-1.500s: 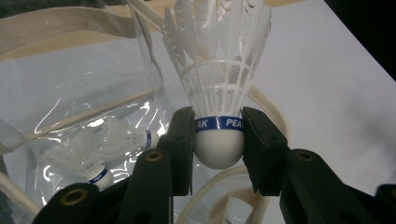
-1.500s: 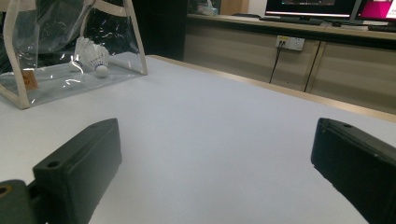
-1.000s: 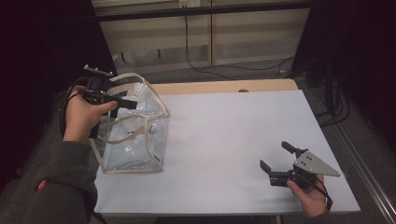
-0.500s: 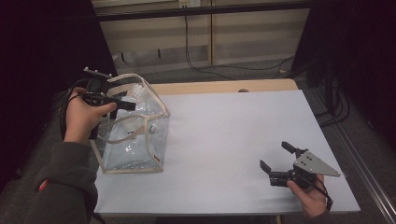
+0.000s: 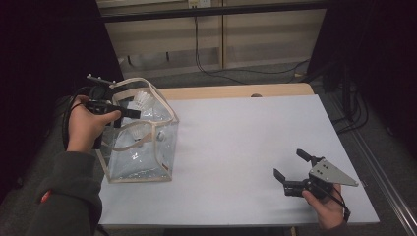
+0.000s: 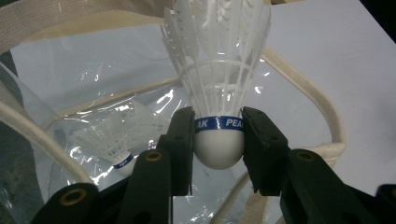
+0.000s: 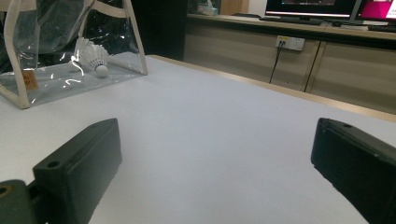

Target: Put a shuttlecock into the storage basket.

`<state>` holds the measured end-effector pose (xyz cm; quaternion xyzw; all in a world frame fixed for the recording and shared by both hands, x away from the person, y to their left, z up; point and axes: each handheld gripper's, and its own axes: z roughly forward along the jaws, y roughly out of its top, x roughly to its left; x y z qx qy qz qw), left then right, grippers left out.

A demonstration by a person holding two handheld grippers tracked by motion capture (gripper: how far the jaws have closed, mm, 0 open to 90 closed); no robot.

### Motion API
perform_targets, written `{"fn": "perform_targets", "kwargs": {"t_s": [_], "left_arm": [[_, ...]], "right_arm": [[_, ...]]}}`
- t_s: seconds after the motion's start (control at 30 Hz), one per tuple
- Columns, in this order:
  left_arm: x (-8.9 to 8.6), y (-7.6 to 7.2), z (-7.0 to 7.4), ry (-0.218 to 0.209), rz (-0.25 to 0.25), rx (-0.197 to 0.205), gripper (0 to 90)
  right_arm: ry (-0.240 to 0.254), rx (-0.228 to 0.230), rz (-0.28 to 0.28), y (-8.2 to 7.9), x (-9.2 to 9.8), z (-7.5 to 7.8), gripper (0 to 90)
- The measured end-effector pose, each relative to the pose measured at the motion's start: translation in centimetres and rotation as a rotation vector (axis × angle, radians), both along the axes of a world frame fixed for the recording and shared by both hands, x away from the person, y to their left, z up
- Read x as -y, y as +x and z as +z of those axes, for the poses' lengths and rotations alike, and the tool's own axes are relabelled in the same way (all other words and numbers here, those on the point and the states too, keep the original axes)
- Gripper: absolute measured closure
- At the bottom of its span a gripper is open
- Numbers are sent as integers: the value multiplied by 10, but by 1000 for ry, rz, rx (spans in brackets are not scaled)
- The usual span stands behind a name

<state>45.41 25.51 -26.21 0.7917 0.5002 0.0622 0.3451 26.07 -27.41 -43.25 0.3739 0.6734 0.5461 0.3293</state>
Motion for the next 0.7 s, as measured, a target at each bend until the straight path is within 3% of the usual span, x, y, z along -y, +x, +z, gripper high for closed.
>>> {"fn": "perform_targets", "kwargs": {"t_s": [0.43, 0.7], "left_arm": [[-2, -2, -3, 8, -6, -2, 645], [-2, -4, -2, -5, -14, 14, 590]], "right_arm": [[2, -3, -2, 0, 0, 0, 17], [1, -1, -1, 0, 0, 0, 17]]}}
